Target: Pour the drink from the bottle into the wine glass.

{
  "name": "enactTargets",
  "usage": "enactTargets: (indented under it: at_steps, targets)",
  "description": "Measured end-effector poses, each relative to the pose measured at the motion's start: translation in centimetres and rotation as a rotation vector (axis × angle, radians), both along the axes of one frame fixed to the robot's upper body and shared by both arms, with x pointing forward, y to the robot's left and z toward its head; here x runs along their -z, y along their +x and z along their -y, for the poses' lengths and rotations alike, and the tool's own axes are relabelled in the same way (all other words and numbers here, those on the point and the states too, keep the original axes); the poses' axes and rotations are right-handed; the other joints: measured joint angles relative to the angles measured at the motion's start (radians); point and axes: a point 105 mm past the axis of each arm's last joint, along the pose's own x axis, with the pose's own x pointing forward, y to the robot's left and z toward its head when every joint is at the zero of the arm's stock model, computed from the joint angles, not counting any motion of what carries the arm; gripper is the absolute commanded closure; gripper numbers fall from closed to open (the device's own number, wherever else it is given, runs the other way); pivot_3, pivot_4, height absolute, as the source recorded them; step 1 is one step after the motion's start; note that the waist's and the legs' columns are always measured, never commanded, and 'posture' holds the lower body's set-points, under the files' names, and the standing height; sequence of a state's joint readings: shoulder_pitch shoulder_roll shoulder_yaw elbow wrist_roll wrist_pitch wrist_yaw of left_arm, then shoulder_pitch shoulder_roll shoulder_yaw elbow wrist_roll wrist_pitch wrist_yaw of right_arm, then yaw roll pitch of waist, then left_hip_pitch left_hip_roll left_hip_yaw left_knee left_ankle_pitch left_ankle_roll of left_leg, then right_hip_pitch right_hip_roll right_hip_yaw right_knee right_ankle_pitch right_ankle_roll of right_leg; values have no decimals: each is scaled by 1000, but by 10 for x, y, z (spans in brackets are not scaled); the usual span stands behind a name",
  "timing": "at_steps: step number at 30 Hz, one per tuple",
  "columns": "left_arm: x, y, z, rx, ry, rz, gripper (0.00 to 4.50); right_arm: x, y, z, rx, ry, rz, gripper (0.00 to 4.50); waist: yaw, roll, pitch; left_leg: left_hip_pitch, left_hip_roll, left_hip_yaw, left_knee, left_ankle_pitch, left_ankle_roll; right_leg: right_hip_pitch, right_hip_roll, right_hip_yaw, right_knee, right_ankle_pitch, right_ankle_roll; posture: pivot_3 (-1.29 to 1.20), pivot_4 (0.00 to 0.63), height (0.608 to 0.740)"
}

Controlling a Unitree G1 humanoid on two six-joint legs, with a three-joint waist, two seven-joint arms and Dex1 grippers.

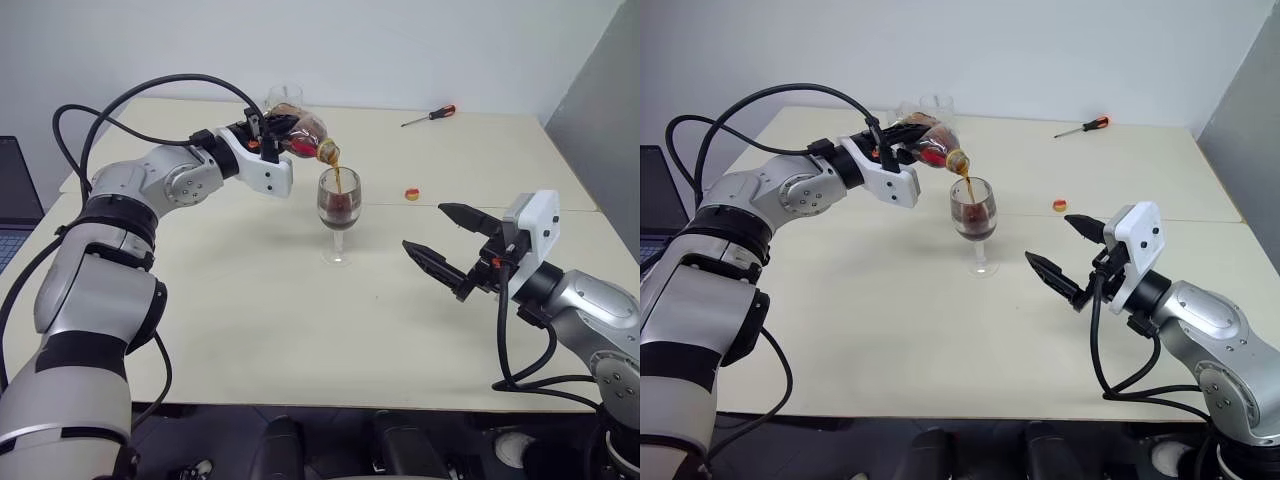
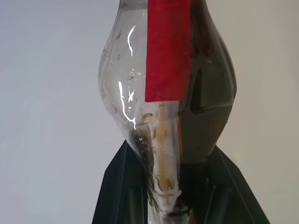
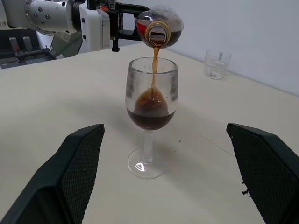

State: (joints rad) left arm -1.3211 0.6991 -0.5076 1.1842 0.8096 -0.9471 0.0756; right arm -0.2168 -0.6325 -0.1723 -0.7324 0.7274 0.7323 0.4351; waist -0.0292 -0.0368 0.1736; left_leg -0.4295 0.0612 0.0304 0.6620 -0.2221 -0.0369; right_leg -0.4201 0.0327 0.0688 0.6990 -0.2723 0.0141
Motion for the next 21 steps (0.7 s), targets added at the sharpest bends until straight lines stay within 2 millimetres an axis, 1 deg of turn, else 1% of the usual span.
enactTargets:
  at_steps: [5, 12, 15, 21]
  targets:
    - [0, 0, 0, -1, 0, 0, 3755, 1, 0, 0, -1, 0, -3, 0, 0, 0, 0, 0, 0, 0, 0, 0, 0, 0, 0, 0, 0, 0, 0, 0, 150, 740]
    - [-3, 1, 1, 0, -2, 6, 3757, 9, -2, 2, -3, -9, -33, 0, 0, 0, 0, 0, 0, 0, 0, 0, 0, 0, 0, 0, 0, 0, 0, 0, 150, 740]
    - [-6, 0, 3, 4, -3, 13, 3757, 8, -2, 3, -4, -17, -30, 0, 0, 0, 0, 0, 0, 0, 0, 0, 0, 0, 0, 0, 0, 0, 0, 0, 150, 740]
    - [-5, 0, 3, 5, 0, 12, 3758, 7, -2, 2, -5, -16, -26, 0, 0, 0, 0, 0, 0, 0, 0, 0, 0, 0, 0, 0, 0, 0, 0, 0, 150, 740]
